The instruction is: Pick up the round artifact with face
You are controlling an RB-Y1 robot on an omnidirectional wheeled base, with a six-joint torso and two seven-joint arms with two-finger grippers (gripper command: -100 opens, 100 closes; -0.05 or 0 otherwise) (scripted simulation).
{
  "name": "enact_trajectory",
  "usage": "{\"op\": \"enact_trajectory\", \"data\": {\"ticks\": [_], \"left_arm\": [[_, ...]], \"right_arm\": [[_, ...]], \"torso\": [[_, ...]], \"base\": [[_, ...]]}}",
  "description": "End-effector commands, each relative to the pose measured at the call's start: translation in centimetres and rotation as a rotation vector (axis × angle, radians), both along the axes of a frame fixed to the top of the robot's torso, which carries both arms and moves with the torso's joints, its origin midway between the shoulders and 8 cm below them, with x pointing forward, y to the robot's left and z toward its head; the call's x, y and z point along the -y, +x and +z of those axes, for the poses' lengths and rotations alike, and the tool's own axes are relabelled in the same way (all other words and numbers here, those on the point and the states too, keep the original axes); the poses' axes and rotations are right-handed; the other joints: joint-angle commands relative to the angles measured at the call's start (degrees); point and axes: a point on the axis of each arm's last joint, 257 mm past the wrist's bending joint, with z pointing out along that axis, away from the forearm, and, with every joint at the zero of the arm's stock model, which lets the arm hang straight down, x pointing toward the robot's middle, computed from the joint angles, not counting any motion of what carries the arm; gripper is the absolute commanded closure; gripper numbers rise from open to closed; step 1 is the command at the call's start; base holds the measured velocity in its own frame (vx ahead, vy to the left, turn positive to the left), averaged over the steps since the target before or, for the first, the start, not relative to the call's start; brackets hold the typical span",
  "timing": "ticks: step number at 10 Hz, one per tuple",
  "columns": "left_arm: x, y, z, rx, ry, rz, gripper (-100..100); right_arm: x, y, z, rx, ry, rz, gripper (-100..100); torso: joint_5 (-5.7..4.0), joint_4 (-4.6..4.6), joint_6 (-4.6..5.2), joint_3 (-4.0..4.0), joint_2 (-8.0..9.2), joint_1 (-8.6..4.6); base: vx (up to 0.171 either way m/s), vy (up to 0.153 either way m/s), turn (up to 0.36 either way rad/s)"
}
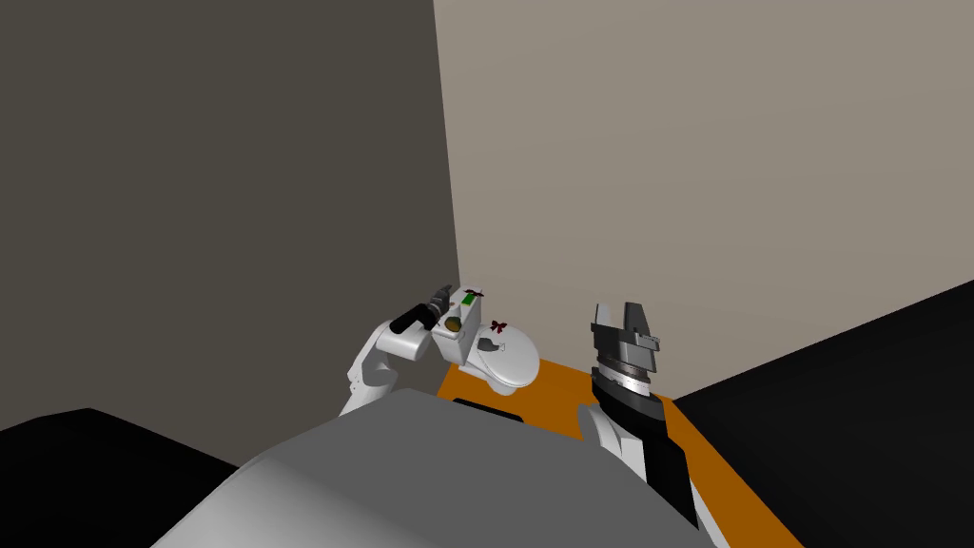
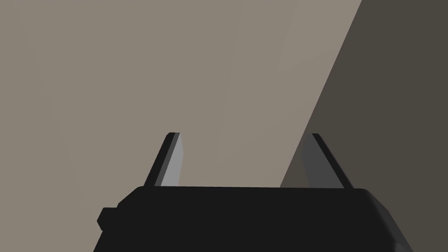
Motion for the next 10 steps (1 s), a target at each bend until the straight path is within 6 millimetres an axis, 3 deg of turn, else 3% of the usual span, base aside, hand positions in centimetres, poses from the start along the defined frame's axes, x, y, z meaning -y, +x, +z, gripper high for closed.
{"op": "enact_trajectory", "data": {"ticks": [1,10], "left_arm": [[-0.1,-0.3,-0.8,-0.04,-0.002,0.01,-100],[-0.6,-2.1,-4.3,-0.221,-0.022,0.053,-100]], "right_arm": [[0.0,0.0,0.0,0.0,0.0,0.0,0],[0.0,0.0,0.0,0.0,0.0,0.0,0]], "torso": [[0.0,0.0,0.0,0.0,0.0,0.0],[0.01,-0.01,0.0,-0.02,-0.03,0.04]], "base": [[0.004,-0.009,-0.007],[0.008,-0.002,-0.008]]}}
